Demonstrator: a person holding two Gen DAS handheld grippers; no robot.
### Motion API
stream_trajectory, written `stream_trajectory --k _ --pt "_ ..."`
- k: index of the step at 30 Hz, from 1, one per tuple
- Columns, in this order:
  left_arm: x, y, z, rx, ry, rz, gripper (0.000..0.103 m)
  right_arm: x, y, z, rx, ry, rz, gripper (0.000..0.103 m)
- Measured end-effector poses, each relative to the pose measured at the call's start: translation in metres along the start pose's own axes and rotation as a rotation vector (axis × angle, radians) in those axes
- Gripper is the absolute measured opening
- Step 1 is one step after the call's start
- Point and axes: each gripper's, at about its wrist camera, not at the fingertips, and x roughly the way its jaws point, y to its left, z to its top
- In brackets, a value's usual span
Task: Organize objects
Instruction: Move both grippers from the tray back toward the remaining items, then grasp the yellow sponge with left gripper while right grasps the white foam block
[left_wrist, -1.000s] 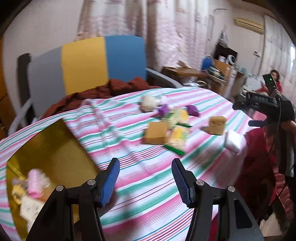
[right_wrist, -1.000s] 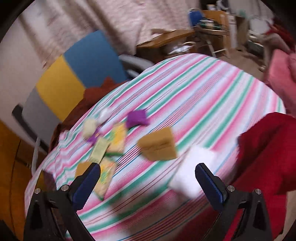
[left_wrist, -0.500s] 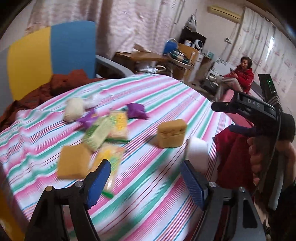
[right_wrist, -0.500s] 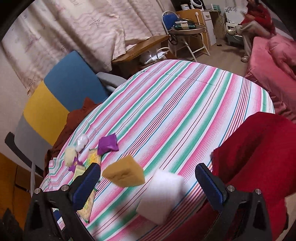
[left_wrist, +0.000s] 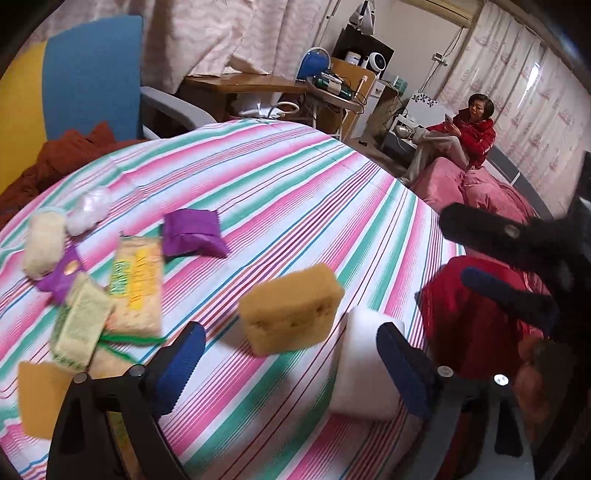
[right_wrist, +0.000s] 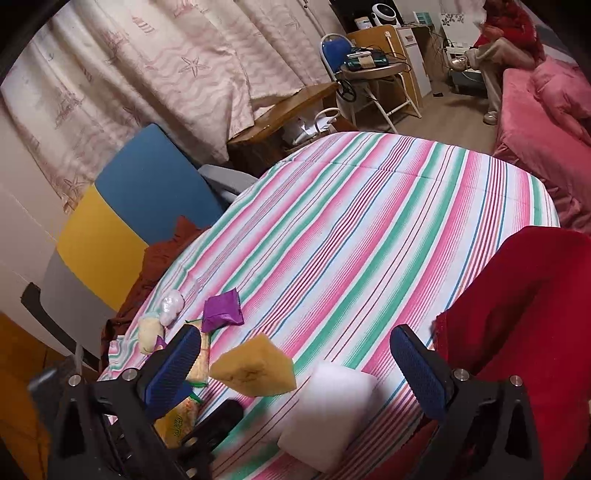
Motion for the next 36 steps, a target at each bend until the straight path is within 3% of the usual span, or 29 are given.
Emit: stream_trajectory --k 6,8,9,10,14,19,23,29,36 --pt "0.029 -0.002 0.012 -0.055 0.032 0.001 0.099 0.001 0.000 0.000 0.002 -0.003 0.005 0.103" --pt "0.036 0.000 0.014 -0.071 0.027 0.030 0.091 0.001 0.000 0.000 0.001 -0.002 0.003 0.103" --pt "0.038 0.003 0.013 -0.081 0.038 0.033 0.069 0.001 0.000 0.000 -0.001 0.000 0.002 0.103" --pt "0.040 0.005 0.011 -0.088 0.051 0.021 0.067 0.002 0.000 0.000 -0.004 0.002 0.000 0.103" --pt "0.022 0.009 -0.001 -0.032 0.010 0.029 0.062 0.008 0.002 0.001 -0.019 0.025 -0.030 0.103" --pt "-0.012 0.027 -0.022 -0.078 -0.031 0.032 0.062 0.019 0.008 0.002 -0.055 0.082 -0.102 0.103" --pt "-0.048 0.033 -0.041 -0.083 -0.085 0.060 0.062 0.031 0.017 -0.001 -0.116 0.154 -0.159 0.103" --pt "-0.095 0.051 -0.072 -0.123 -0.134 0.082 0.062 0.060 0.033 -0.010 -0.248 0.364 -0.297 0.103" --pt "-0.144 0.068 -0.096 -0.165 -0.207 0.080 0.063 0.085 0.028 -0.024 -0.290 0.545 -0.423 0.103"
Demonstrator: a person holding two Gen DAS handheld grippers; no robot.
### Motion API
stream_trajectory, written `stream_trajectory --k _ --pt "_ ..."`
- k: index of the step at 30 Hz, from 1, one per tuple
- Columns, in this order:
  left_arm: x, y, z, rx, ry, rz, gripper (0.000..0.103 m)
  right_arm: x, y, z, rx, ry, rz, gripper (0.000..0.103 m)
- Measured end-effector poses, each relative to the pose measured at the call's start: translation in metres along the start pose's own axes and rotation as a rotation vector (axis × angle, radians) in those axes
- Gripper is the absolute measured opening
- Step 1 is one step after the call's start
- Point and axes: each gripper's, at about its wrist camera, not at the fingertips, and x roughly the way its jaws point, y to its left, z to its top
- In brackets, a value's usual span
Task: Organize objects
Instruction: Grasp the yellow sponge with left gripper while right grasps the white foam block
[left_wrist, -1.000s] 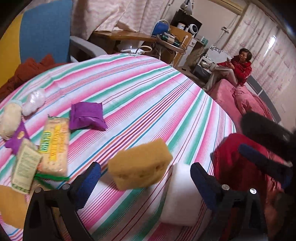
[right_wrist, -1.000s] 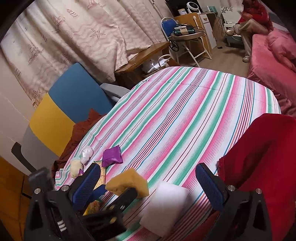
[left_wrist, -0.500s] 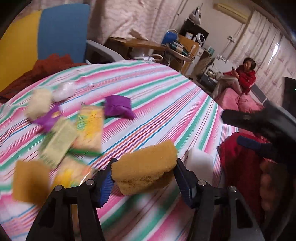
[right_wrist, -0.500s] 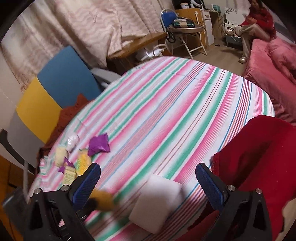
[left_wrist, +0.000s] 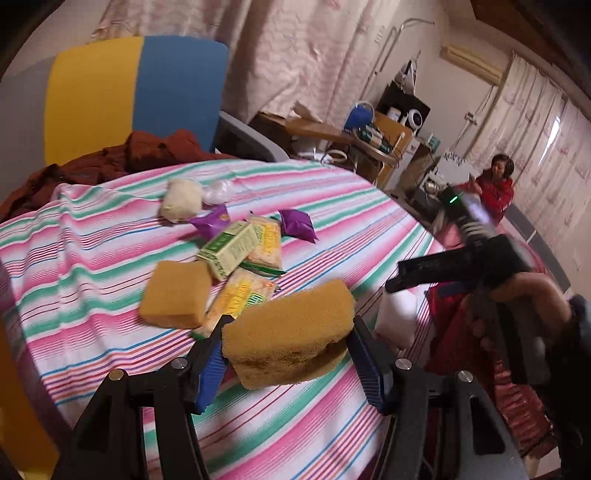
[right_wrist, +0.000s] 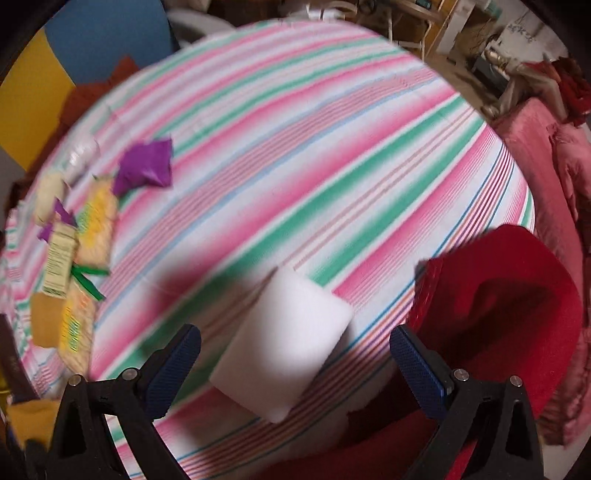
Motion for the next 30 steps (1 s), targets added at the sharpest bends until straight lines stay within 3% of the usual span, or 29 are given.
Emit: stream_trajectory --k 3,7,9,10,13,16,19,23,30 --pt "-0.016 0.007 -0.003 -0.012 -0.028 -0.003 0.063 0.013 0.002 0.002 -0.020 0.078 -0.021 0.103" --pt "-0.035 0.017 -0.008 -0.035 -0.060 -0.004 0.063 0.025 0.003 0.002 -0.021 0.137 0.026 0.102" --pt "-0.041 0.021 -0.010 -0.042 -0.069 -0.003 0.063 0.028 0.005 0.001 -0.030 0.143 0.047 0.085" --pt "-0.045 0.024 -0.012 -0.047 -0.075 0.003 0.063 0.030 0.005 -0.001 -0.039 0.142 0.013 0.075" --pt "-0.054 0.028 -0.018 -0.060 -0.086 0.012 0.063 0.026 0.001 -0.004 -0.040 0.119 0.014 0.068" --pt "-0.062 0.034 -0.023 -0.076 -0.099 0.024 0.063 0.017 -0.005 -0.010 -0.032 0.064 0.040 0.066" --pt "-0.069 0.039 -0.028 -0.082 -0.109 0.039 0.063 -0.007 -0.002 -0.022 -0.075 -0.054 0.051 0.066" --pt "-0.082 0.050 -0.034 -0.102 -0.125 0.073 0.063 -0.043 0.013 -0.041 -0.137 -0.163 0.165 0.066" --pt "-0.117 0.078 -0.044 -0.182 -0.185 0.149 0.063 -0.107 0.130 -0.072 -0.414 -0.301 0.402 0.067"
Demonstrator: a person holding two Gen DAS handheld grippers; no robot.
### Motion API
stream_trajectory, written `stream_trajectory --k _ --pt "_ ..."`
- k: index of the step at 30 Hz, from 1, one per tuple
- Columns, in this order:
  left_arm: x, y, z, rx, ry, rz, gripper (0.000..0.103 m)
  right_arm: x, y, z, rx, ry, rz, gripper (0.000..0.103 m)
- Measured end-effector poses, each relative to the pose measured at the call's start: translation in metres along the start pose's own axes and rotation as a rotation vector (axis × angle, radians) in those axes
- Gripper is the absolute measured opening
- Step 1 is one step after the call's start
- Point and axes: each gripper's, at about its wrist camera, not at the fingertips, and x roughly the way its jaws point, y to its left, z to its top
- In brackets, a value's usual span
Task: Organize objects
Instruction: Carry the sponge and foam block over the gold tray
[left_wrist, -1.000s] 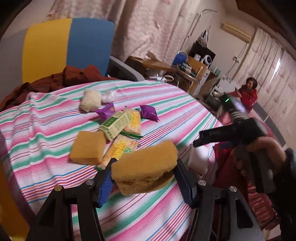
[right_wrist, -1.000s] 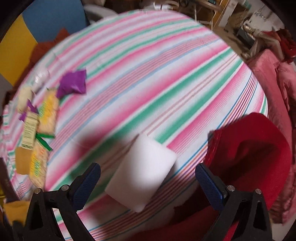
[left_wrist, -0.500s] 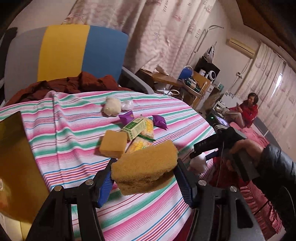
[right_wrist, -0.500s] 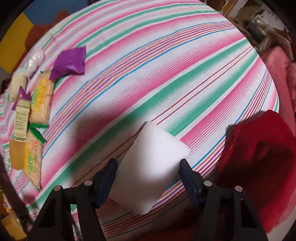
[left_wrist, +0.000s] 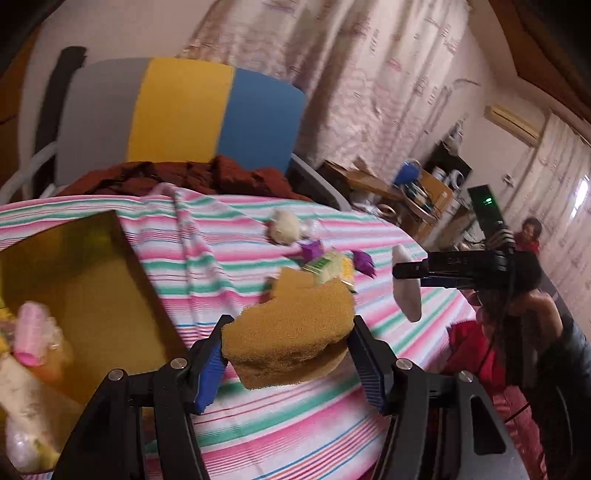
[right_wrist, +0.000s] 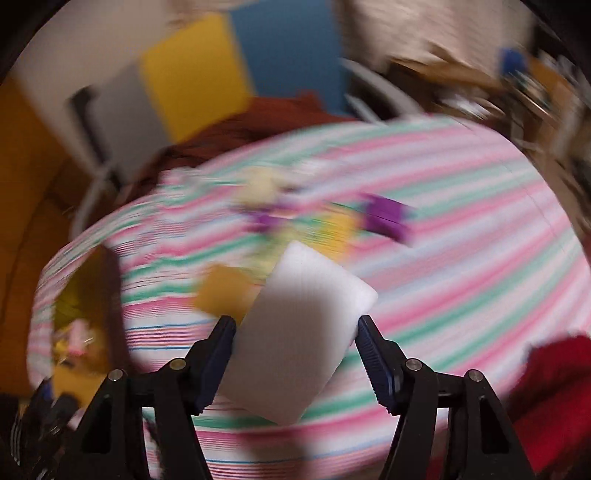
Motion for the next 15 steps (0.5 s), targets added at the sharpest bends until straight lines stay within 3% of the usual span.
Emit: stream_trajectory --k 6,9,15 --pt "-0.044 0.048 0.007 -0.081 -0.091 0.122 0.063 0.016 0.131 0.003 -0.219 -0.025 0.203 0.068" --pt "-0.063 0.081 0.014 -0.131 -0.136 0.211 0.063 0.031 0.188 0.002 -0.299 -0.007 0.246 0.068" --pt "-0.085 0.152 0.028 -0.203 -0.174 0.405 0.064 0.065 0.258 -0.005 -0.402 0.039 0.273 0.070"
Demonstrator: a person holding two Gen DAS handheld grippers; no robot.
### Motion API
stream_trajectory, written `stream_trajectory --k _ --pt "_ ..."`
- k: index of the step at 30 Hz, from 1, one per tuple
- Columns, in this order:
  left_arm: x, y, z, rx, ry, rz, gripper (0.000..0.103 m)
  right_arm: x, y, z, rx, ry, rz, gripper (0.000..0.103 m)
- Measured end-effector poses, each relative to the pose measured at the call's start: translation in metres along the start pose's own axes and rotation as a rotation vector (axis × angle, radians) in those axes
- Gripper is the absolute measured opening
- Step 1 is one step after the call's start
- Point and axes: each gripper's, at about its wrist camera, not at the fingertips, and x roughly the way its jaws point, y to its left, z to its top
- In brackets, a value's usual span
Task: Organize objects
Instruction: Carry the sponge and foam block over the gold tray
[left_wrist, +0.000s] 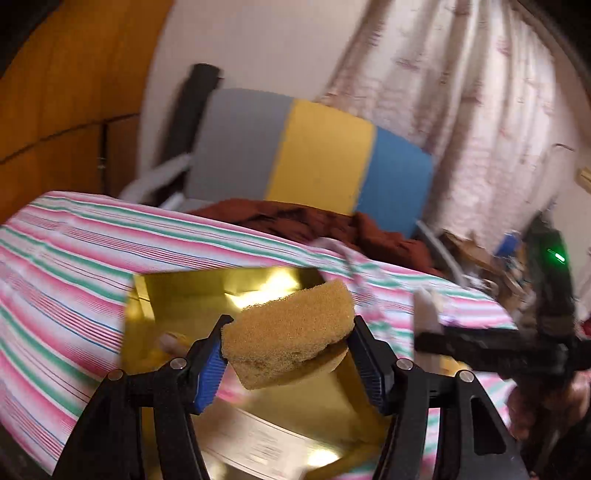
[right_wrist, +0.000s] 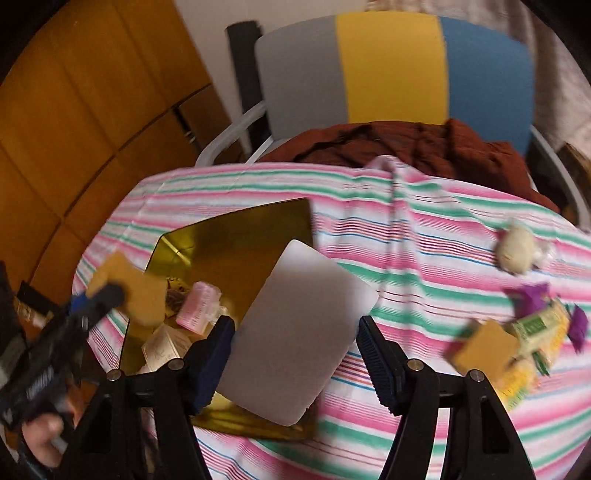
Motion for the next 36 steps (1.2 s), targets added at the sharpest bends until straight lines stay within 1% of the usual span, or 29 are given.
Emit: stream_trajectory --k 1,2,3,4,5,6,7,8,9,13,15,20,25,31,36 --pt "0.006 0.013 0.006 -0.001 0.005 0.046 0.064 0.007 0.004 0.001 -0.012 0.012 0.003 0.073" --pt "0.011 0.021 0.010 -0.003 0.010 0.075 0.065 0.014 0.011 0.003 -0.025 0.027 0.000 0.074" --pt "0.014 0.028 0.012 -0.008 0.009 0.107 0.068 0.022 0.019 0.004 -0.039 0.041 -0.007 0.075" --pt "0.018 0.037 0.015 -0.016 0.015 0.135 0.069 0.029 0.019 0.005 -0.045 0.048 -0.009 0.077" --pt "0.023 0.045 0.019 -0.028 0.030 0.148 0.070 0.032 0.023 0.004 -0.051 0.056 -0.013 0.081" --pt "0.026 0.054 0.021 -0.045 0.031 0.162 0.073 0.036 0.027 0.004 -0.055 0.060 -0.017 0.084" --pt "0.027 0.058 0.021 -0.051 0.031 0.175 0.079 0.036 0.028 0.002 -0.055 0.062 -0.012 0.093" --pt "0.028 0.062 0.021 -0.057 0.035 0.187 0.080 0.036 0.030 0.000 -0.054 0.066 -0.001 0.099" --pt "0.028 0.066 0.021 -0.065 0.034 0.195 0.081 0.037 0.031 -0.003 -0.053 0.069 0.007 0.100" --pt "0.026 0.074 0.014 -0.101 0.027 0.209 0.081 0.036 0.034 -0.009 -0.054 0.070 0.006 0.101" --pt "0.017 0.076 0.007 -0.109 0.017 0.214 0.081 0.034 0.038 -0.013 -0.060 0.061 0.006 0.101" --pt "-0.002 0.062 -0.012 -0.086 -0.008 0.223 0.081 0.028 0.047 -0.023 -0.078 0.036 -0.014 0.101" --pt "-0.018 0.044 -0.028 -0.065 -0.016 0.230 0.081 0.020 0.060 -0.033 -0.116 -0.018 -0.038 0.102" --pt "-0.029 0.026 -0.039 -0.020 -0.015 0.238 0.081 0.009 0.067 -0.044 -0.135 -0.075 -0.063 0.102" --pt "-0.035 0.017 -0.047 -0.006 -0.012 0.239 0.081 0.001 0.064 -0.050 -0.134 -0.113 -0.090 0.102"
